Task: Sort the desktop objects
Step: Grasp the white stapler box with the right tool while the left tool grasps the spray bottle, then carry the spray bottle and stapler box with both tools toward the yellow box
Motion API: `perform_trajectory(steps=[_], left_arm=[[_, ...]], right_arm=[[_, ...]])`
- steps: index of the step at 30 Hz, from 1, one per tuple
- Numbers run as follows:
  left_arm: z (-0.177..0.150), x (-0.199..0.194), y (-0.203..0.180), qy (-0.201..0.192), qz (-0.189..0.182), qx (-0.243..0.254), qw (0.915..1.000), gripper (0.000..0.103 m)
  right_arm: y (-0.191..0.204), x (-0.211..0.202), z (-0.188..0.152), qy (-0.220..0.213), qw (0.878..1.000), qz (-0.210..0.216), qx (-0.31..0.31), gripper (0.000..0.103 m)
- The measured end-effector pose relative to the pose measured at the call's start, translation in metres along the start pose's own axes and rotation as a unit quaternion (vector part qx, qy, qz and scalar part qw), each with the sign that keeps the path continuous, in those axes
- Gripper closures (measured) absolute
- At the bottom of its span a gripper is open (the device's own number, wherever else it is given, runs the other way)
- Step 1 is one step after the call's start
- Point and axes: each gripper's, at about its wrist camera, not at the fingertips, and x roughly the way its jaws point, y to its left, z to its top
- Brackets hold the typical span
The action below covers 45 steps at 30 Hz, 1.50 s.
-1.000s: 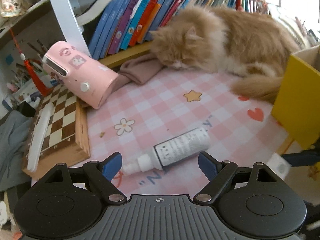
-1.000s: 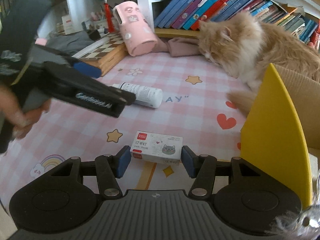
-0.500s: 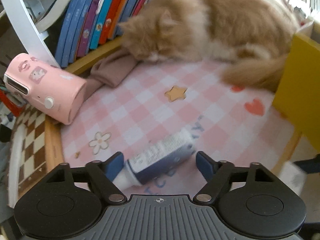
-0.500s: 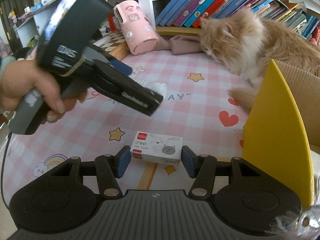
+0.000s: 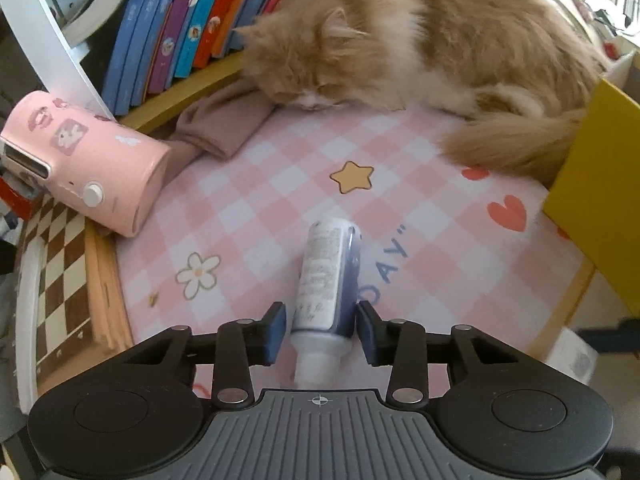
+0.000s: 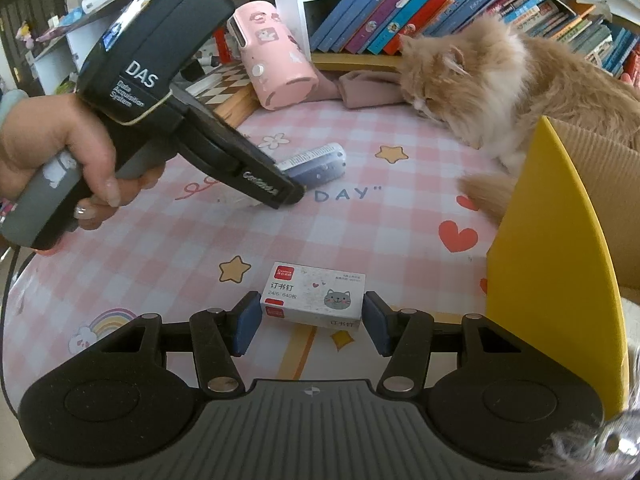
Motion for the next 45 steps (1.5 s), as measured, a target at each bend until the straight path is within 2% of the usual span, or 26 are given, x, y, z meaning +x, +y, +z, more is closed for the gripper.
perform_trajectory(steps=[6, 15, 20, 27, 32, 39, 45], left_arm=[[0.006, 0.013, 0.013, -0.010, -0.022, -0.075, 0.9969, 0.065], [0.003, 0.005, -0.002, -0.006, -0.006, -0.039, 0.9992, 0.072], [-0.015, -0.014, 0.001, -0.018, -0.009, -0.081, 0.9965, 0.072], [-0.044, -0.056, 0.017, -0.046, -0.050, -0.176, 0.9821, 0.072], [-0.062, -0.084, 0.020, -0.070, -0.080, -0.234, 0.9663, 0.072], [-0.088, -0.116, 0.019, -0.092, -0.113, -0.282, 0.9483, 0.072], [-0.111, -0.142, 0.023, -0.113, -0.127, -0.318, 0.9329, 0.072]], right_arm=[[-0.002, 0.002, -0.004, 0.011, 1.000, 0.001, 0.010, 0.051], [-0.003, 0.004, -0.003, 0.010, 1.000, -0.004, 0.011, 0.051], [0.000, -0.002, -0.002, -0.002, 1.000, -0.013, 0.009, 0.051], [0.001, -0.021, -0.002, -0.030, 0.999, -0.034, 0.016, 0.051], [0.005, -0.031, -0.002, -0.044, 0.998, -0.049, 0.023, 0.051], [0.019, -0.052, -0.005, -0.065, 0.996, -0.056, 0.017, 0.051], [0.035, -0.069, -0.012, -0.074, 0.996, -0.056, 0.011, 0.051]])
